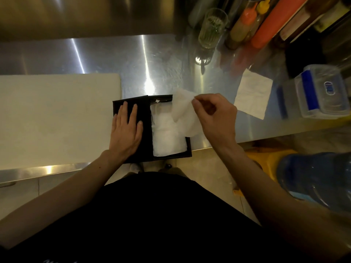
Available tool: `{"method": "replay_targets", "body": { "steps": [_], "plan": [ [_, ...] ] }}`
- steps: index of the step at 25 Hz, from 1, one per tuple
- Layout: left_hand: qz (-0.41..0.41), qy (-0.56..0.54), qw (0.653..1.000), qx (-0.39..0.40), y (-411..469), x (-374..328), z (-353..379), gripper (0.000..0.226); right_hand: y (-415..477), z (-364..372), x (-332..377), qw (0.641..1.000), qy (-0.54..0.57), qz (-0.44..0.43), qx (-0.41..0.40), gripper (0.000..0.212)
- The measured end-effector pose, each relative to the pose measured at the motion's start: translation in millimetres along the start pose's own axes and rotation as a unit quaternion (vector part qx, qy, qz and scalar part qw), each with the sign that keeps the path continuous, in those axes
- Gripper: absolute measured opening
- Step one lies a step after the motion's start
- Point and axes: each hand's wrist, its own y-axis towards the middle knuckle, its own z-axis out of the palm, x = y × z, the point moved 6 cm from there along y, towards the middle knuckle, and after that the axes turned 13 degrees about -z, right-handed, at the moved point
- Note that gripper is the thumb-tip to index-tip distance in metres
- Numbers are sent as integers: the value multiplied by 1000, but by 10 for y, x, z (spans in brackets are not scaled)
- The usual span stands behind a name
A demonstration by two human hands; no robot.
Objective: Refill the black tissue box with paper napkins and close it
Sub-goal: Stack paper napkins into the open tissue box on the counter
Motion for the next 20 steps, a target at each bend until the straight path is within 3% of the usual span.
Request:
{"method": "replay_targets", "body": {
  "steps": [7, 11, 13, 17, 20],
  "plan": [
    [5, -18, 1000, 19, 22, -11, -4, 59, -324, 581, -163, 990, -73, 109, 44, 21],
    [4, -26, 999, 23, 32, 17, 3, 59, -520, 922, -287, 965, -133, 126, 190, 36],
    [6, -28, 999, 25, 36, 15, 14, 59, -583, 1040, -280, 945, -168, 109, 257, 36],
    [-2, -30, 999, 26, 33, 11, 35, 58, -485, 1137, -98, 947, -196, 21, 252, 31],
    [-1, -32, 999, 33, 34, 3, 32, 58, -476, 1274, -133, 926, -241, -58, 286, 38]
  ]
}}
